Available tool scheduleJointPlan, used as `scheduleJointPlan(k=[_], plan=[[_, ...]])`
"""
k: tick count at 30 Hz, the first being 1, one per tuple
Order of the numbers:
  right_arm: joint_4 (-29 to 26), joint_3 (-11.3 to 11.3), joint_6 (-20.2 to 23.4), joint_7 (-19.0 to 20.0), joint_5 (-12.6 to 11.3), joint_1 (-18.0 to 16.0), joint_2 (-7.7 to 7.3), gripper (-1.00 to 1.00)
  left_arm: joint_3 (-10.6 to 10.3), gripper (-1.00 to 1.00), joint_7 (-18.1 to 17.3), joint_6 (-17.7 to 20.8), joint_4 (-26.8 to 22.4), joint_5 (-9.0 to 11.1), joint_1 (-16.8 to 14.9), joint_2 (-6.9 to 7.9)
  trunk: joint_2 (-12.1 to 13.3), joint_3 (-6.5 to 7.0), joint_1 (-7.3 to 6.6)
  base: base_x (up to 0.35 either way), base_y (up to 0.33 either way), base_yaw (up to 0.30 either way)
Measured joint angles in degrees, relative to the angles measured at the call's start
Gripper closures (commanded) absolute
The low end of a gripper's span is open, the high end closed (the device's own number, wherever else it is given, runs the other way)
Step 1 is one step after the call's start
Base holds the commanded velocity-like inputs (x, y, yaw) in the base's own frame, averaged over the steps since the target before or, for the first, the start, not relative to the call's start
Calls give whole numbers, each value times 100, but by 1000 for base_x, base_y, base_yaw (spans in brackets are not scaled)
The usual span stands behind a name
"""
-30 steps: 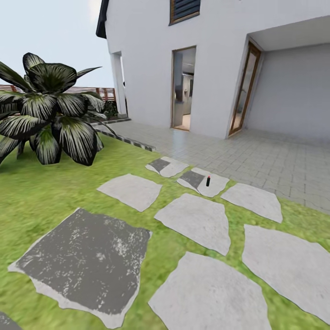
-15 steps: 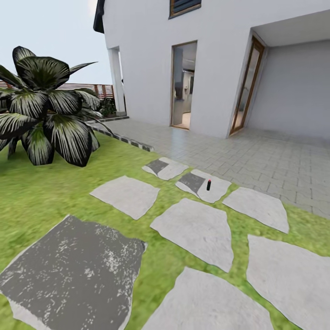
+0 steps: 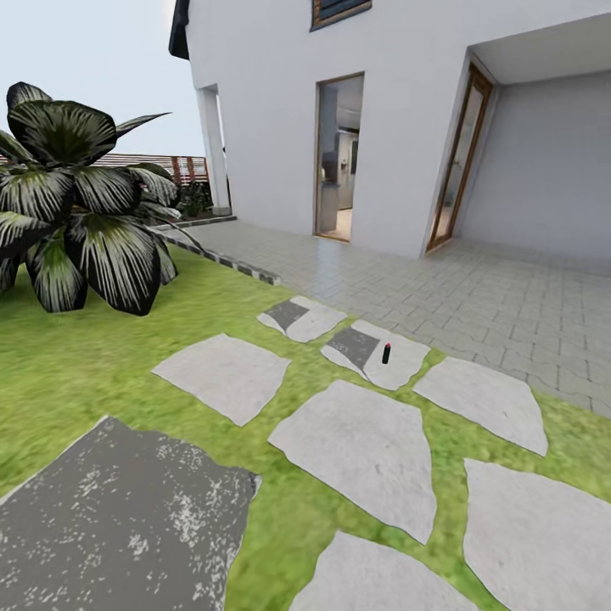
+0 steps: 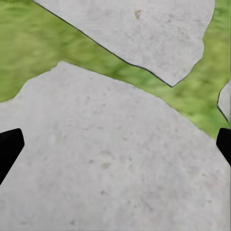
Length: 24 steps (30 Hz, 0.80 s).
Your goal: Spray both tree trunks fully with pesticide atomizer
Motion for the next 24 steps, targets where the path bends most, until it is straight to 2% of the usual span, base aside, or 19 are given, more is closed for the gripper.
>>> scheduleJointPlan(k=[24], plan=[[-5,-1,0,7,-5,0,0,-100,0,-100,0,0,0,0,0,0,0,0,0,318,-123,0]])
